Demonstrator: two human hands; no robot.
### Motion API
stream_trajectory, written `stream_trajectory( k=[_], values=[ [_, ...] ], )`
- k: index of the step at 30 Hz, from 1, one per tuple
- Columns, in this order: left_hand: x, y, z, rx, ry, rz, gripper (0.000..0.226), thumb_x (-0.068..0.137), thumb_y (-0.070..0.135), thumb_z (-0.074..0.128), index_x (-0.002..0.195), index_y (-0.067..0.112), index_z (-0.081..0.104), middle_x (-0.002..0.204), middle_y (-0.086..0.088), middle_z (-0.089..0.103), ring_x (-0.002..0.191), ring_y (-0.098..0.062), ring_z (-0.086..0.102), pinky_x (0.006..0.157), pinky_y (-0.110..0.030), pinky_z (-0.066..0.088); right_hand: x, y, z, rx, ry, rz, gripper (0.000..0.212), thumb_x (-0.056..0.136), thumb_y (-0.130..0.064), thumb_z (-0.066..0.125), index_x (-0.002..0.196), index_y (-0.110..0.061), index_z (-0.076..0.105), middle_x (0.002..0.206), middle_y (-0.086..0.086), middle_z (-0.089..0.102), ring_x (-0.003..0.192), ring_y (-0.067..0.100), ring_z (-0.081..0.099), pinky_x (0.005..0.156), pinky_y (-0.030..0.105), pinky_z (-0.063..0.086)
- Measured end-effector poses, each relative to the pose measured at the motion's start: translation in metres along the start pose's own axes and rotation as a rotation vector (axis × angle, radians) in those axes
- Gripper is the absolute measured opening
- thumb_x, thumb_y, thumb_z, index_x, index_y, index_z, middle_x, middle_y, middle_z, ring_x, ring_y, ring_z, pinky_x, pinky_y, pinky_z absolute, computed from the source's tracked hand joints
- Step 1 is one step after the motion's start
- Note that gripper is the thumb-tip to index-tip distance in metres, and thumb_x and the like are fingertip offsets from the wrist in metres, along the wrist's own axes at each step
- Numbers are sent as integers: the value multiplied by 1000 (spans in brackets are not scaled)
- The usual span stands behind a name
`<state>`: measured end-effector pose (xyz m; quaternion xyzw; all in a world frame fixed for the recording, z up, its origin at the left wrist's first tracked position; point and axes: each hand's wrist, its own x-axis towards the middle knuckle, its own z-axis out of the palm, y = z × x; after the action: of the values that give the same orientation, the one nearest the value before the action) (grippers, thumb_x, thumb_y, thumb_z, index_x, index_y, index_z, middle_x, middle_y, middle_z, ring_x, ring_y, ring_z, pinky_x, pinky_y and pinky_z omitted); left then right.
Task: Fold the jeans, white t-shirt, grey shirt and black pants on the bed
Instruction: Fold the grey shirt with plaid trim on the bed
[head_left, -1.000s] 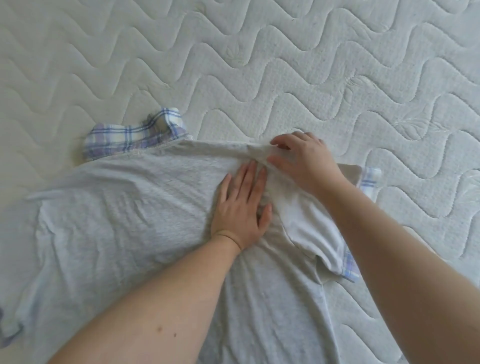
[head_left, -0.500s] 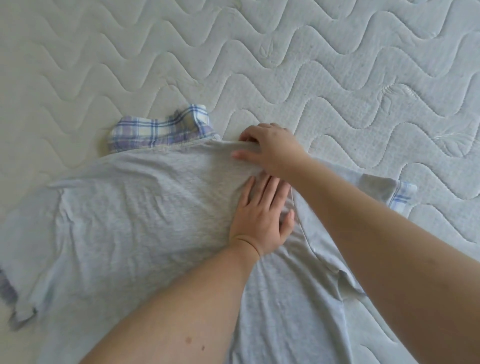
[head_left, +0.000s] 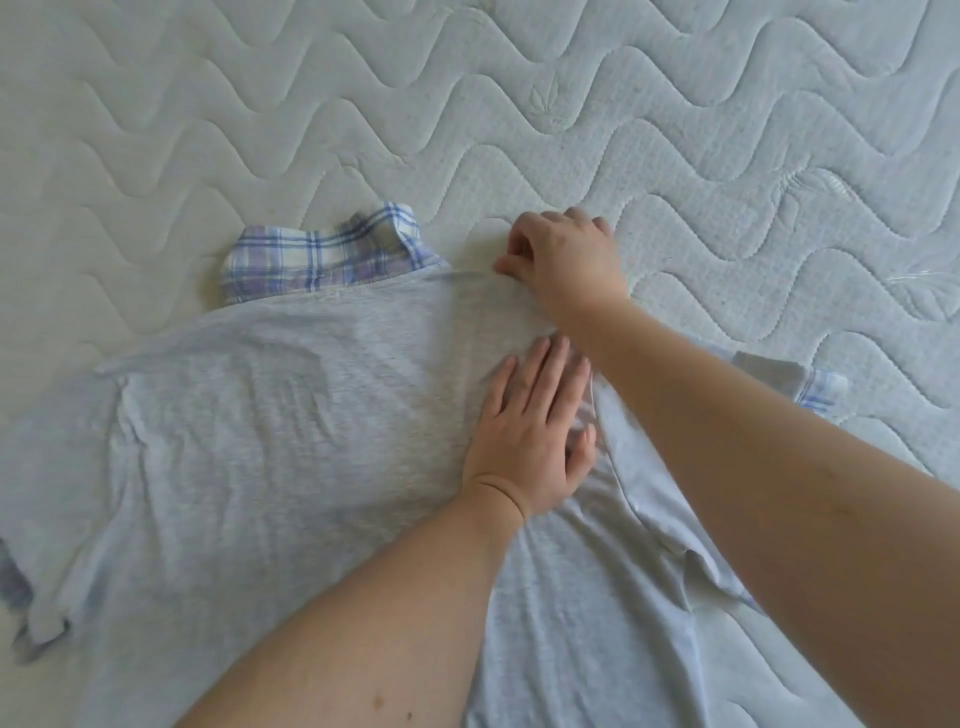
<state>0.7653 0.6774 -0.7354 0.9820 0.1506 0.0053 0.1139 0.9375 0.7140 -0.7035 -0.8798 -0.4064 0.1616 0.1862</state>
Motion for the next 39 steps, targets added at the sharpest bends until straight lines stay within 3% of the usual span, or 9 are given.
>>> stream_trajectory(
  k=[4,7,12,18,25,28,32,35,39],
  values=[
    [-1,-2,6,25,-8,4,70,89,40,43,153,11,32,161,-13,24,150,-26,18,120,-49,17,-18,36,-31,142,-180,48,25,89,-43,64,102,-22,65,98,-2,61,101,23,55,92,38,41],
    [-1,-3,10,37,1,12,72,90,40,43,154,12,28,162,-12,22,151,-26,17,121,-49,16,-38,48,-34,-47,-246,11,35,85,-53,66,105,-24,63,103,-2,56,102,23,50,88,35,34],
    [-1,-4,11,57,6,18,69,93,41,37,155,11,27,162,-11,23,151,-25,17,121,-48,16,-57,54,-31,-162,-76,41,45,84,-62,60,104,-21,65,102,0,62,103,26,51,86,36,28],
    [0,-4,11,113,-34,8,70,94,45,29,156,12,23,163,-11,18,152,-24,12,121,-48,15,-118,74,-48,-43,247,247,26,95,-37,58,111,-16,62,104,4,62,102,28,54,90,37,34],
    [0,-3,10,122,-66,-5,72,93,45,22,157,15,11,165,-8,7,152,-21,4,122,-47,9,-270,30,-25,45,303,446,22,94,-31,60,80,-15,60,70,-1,63,65,27,57,57,32,34],
    [-1,-4,10,114,-45,-8,71,95,47,21,158,16,10,165,-7,7,152,-20,5,122,-45,9,-304,16,-6,-69,344,493,13,91,-28,65,99,-17,64,95,2,65,89,29,56,79,39,37],
    [-3,-3,9,66,16,-14,70,97,48,19,158,15,11,165,-6,10,152,-17,9,122,-42,9,-301,22,4,-54,210,527,49,88,-41,66,133,-25,55,134,1,51,125,24,36,105,38,19],
    [-5,-2,9,44,49,-25,69,98,48,19,157,14,11,165,-6,10,151,-16,10,122,-41,10,-296,25,9,-117,123,498,49,84,-54,65,122,-23,61,120,0,56,117,27,46,104,40,21],
    [-6,-2,8,26,86,-34,66,100,46,19,157,13,12,165,-6,11,151,-16,11,122,-43,11,-298,24,7,-109,345,398,15,81,-20,75,90,-13,66,85,5,62,79,30,59,77,40,38]
  ],
)
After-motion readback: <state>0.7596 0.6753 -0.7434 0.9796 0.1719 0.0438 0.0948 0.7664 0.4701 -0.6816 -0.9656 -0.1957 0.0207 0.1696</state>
